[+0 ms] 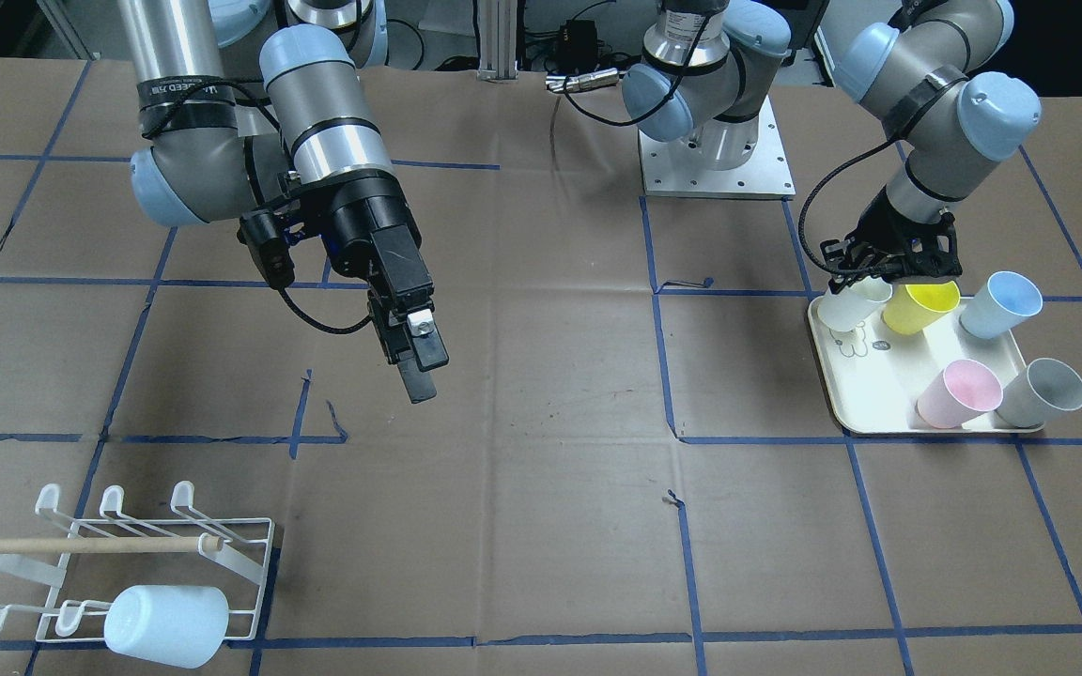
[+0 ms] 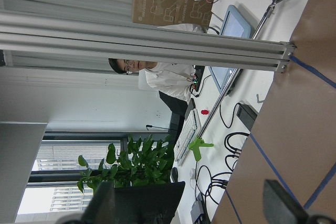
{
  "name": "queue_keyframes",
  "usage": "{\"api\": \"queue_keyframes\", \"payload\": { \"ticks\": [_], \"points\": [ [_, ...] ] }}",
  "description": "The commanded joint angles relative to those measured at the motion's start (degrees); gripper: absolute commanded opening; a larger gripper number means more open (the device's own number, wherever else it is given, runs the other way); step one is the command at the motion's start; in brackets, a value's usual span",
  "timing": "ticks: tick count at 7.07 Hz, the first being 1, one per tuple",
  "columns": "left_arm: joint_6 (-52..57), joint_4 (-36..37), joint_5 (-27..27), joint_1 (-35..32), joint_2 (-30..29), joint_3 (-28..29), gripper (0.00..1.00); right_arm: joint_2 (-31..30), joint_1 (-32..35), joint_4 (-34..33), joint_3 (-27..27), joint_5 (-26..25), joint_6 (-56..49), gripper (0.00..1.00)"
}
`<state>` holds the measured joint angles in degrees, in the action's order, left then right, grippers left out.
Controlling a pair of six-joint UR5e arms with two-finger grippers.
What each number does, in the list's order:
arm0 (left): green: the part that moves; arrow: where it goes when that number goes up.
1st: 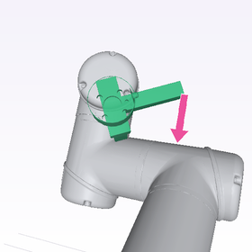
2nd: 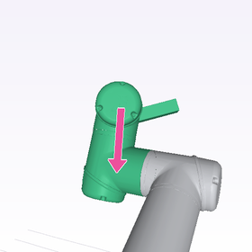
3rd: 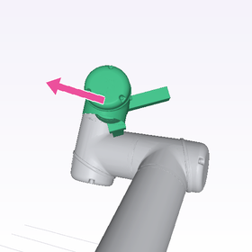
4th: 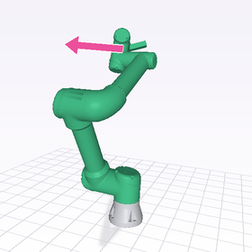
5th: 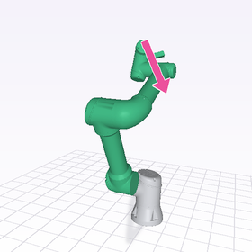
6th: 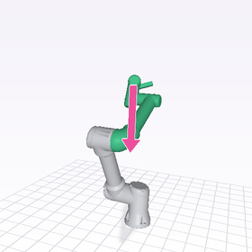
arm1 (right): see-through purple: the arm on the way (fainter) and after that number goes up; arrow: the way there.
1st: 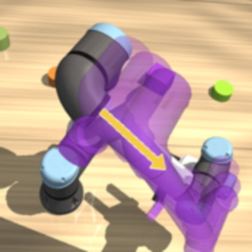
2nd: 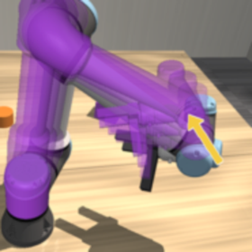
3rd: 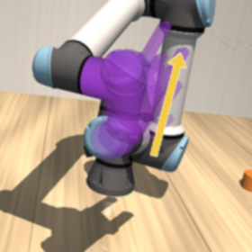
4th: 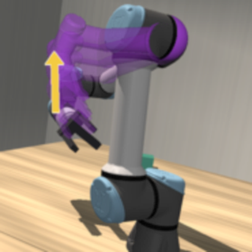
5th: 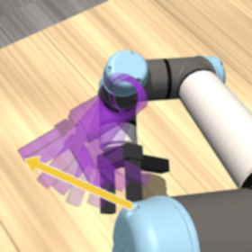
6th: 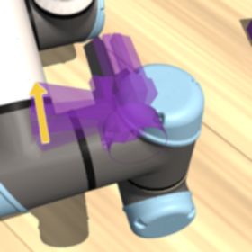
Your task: Transfer IKEA cup to right arm and place on rack
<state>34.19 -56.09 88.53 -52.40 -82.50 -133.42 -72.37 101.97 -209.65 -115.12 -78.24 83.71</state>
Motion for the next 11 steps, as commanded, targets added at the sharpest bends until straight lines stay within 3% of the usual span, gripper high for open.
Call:
{"api": "queue_keyframes", "payload": {
  "ticks": [1, 4, 6, 7, 8, 11],
  "points": [
    [-0.17, -3.03, -0.29, -0.24, -0.29, 6.37, 0.0, 0.46, -1.51, -3.11, -1.77, 2.65, 1.98, 1.0],
    [-0.35, -26.79, -0.82, -2.78, -2.48, 30.06, 0.0, 0.38, -1.51, -2.96, -1.68, 2.48, 2.07, 1.0],
    [-0.53, -33.45, -1.08, -5.24, -8.26, 42.23, 0.0, 0.12, -1.51, -2.51, -1.68, 2.13, 1.72, 1.0],
    [0.0, -33.47, -1.34, -7.95, -11.08, 45.24, 0.0, -0.14, -1.51, -2.51, -1.68, 2.13, 1.72, 1.0],
    [0.7, -32.25, -7.09, -9.55, -12.5, 45.96, 0.0, -0.06, -1.51, -2.51, -1.68, 1.95, 1.72, 1.0],
    [2.64, -13.92, -31.31, -10.61, -15.84, 42.56, 0.0, 0.12, -1.51, -2.34, -1.68, 1.77, 1.72, 1.0]
  ]
}}
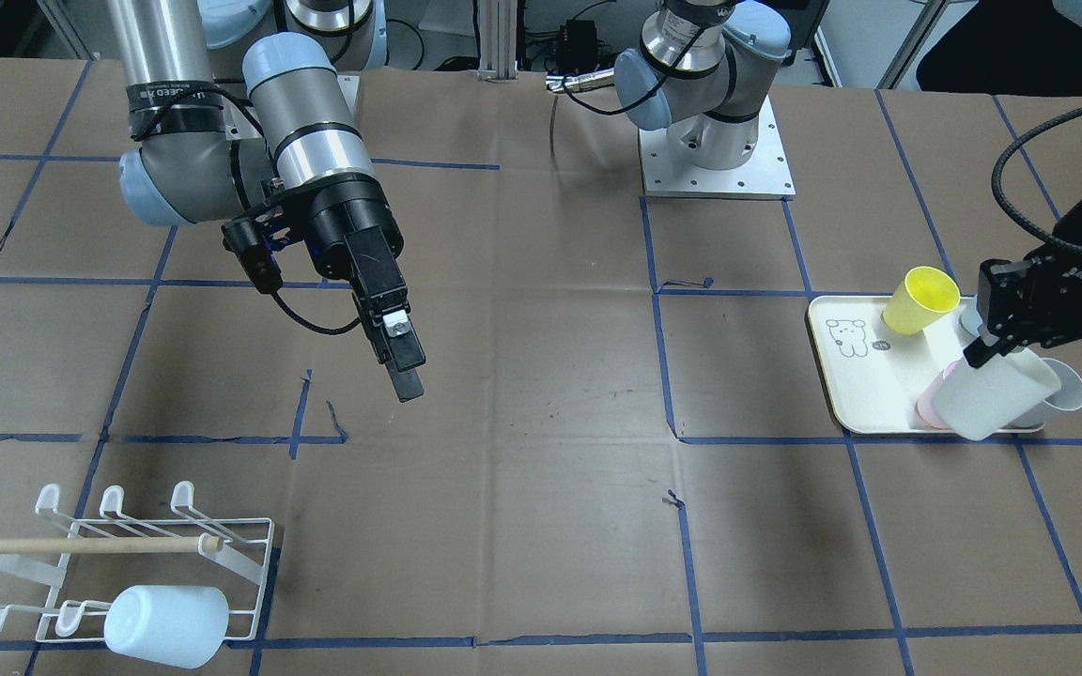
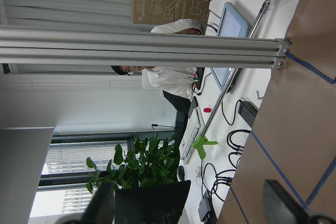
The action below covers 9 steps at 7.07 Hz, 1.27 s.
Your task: Transfer IKEA cup to right arm and place on rack
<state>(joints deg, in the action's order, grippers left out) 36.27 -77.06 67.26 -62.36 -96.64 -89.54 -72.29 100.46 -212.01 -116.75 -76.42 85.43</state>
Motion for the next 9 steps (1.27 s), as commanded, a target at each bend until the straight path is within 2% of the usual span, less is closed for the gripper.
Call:
{"api": "queue_keyframes", "payload": {
  "ticks": [1, 3, 5, 7, 8, 9],
  "points": [
    [0.64, 16.32, -15.96, -1.96, -2.84, -3.26, 0.0, 0.04, 0.0, 0.02, -0.06, -0.05, 0.0, 1.0],
    [0.47, 35.05, -23.88, -4.6, -3.91, -9.83, 0.0, 0.31, 0.09, 0.02, 0.03, -0.14, 0.09, 1.0],
    [0.64, 50.0, -35.73, -4.87, -4.87, -17.21, 0.0, 0.31, 0.09, 0.11, -0.06, -0.14, 0.0, 1.0],
    [0.47, 69.05, -42.79, -6.1, -8.98, -24.78, 0.0, 0.57, 0.09, 5.43, 0.12, -0.14, 0.0, 1.0],
    [0.12, 77.85, -44.91, -7.32, -12.83, -25.76, 0.0, 0.66, 0.09, 7.65, 0.12, -0.14, 0.17, 1.0],
    [-0.84, 83.68, -46.67, -8.9, -15.57, -25.77, 0.01, 0.75, 0.09, 7.76, 0.03, 0.13, 0.7, 1.0]
  ]
}}
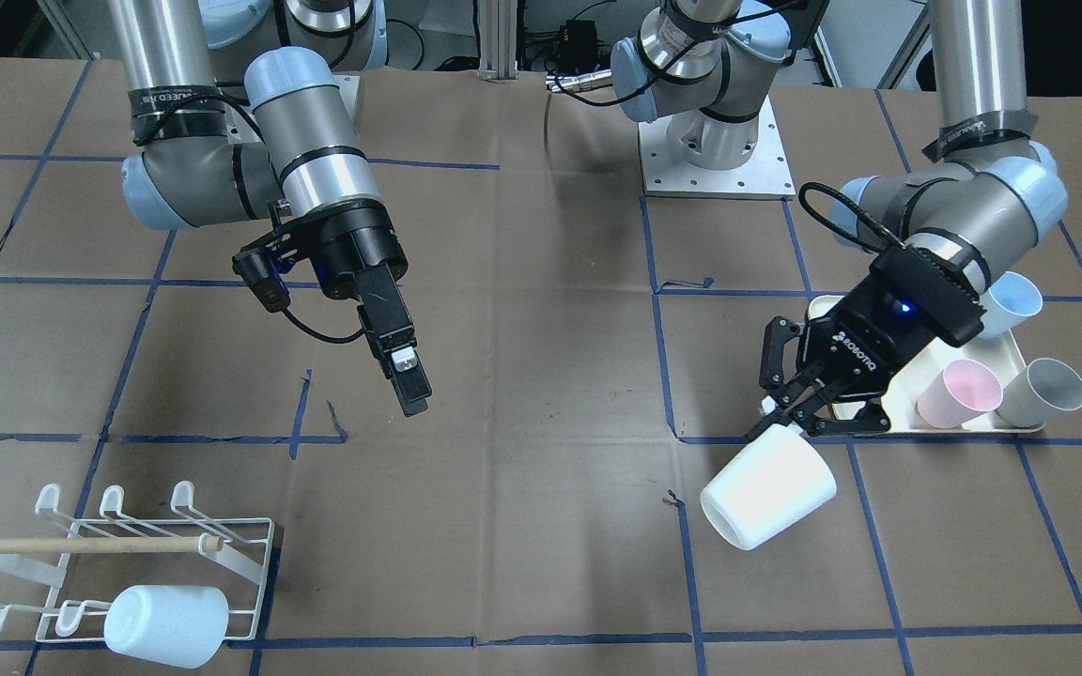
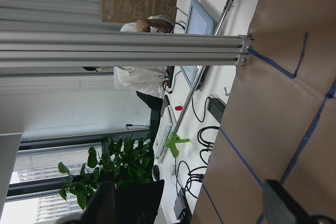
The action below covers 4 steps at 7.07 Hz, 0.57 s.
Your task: Transfer IKEA cup to right arm and place on rack
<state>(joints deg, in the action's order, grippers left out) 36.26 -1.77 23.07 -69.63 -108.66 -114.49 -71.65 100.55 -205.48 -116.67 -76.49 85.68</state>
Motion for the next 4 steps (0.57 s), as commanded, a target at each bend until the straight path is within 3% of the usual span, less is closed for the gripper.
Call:
{"api": "queue_keyframes", "payload": {
  "ticks": [1, 3, 4],
  "points": [
    [-2.59, 9.58, -2.06, -4.09, -3.41, -0.73, 0.01, 0.02, 0.0, 1.4, -0.05, 0.12, 0.11, 1.0],
    [-2.52, 12.56, -1.45, -8.58, -3.84, -1.43, 0.02, 0.02, 0.0, 1.31, 0.13, 0.38, 0.1, 1.0],
    [-2.6, 14.84, -1.36, -9.55, -4.63, -1.96, 0.1, 0.1, 0.0, 0.7, 0.04, 0.73, 0.19, 1.0]
  ]
}}
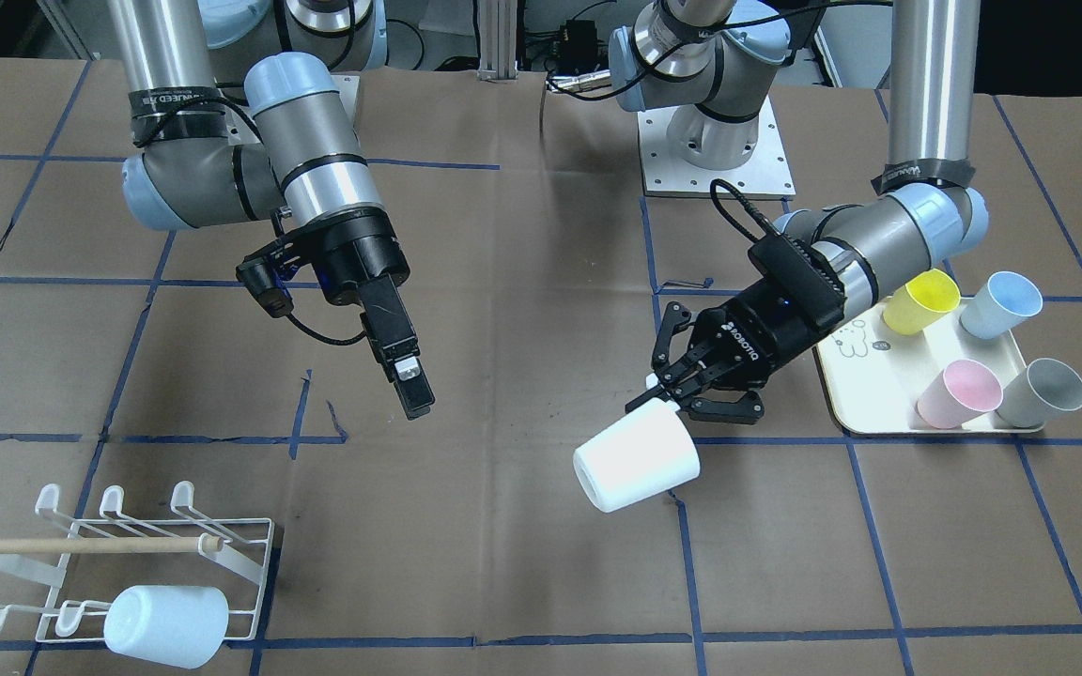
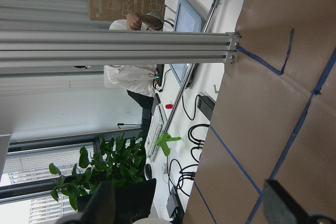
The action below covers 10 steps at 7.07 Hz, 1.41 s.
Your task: Transfer IKEA cup to right arm and place on rack
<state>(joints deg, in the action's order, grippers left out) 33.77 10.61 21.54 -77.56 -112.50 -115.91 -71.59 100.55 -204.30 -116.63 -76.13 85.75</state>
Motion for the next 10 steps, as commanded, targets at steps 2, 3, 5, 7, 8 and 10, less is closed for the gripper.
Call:
{"api": "queue_keyframes", "payload": {
  "ticks": [2, 3, 5, 7, 8, 10],
  "points": [
    [-0.1, 6.58, 0.26, -3.29, -0.88, -3.34, 0.1, 0.04, 0.61, -0.57, 0.61, 0.54, 0.38, 1.0],
    [-0.1, 8.62, 0.26, -4.52, -1.06, -5.01, 0.1, 0.31, 1.4, -0.92, 0.7, 0.46, 0.38, 1.0],
    [-0.54, 10.31, 2.1, -5.14, -0.71, -6.08, 0.11, 0.92, 2.46, -0.83, 0.7, 0.54, 0.38, 1.0],
    [-1.25, 10.4, 2.1, -4.97, -0.44, -6.08, 0.11, 1.19, 2.37, -0.4, 0.44, 0.37, 0.12, 1.0],
    [-1.33, 10.4, 2.19, -4.97, -0.44, -6.08, 0.11, 1.28, 2.46, -0.22, 0.44, 0.28, 0.29, 1.0],
    [-2.9, 10.48, 2.1, -4.79, -0.27, -6.08, 0.12, 1.28, 3.16, -0.13, 0.7, 0.28, 0.47, 1.0]
  ]
}}
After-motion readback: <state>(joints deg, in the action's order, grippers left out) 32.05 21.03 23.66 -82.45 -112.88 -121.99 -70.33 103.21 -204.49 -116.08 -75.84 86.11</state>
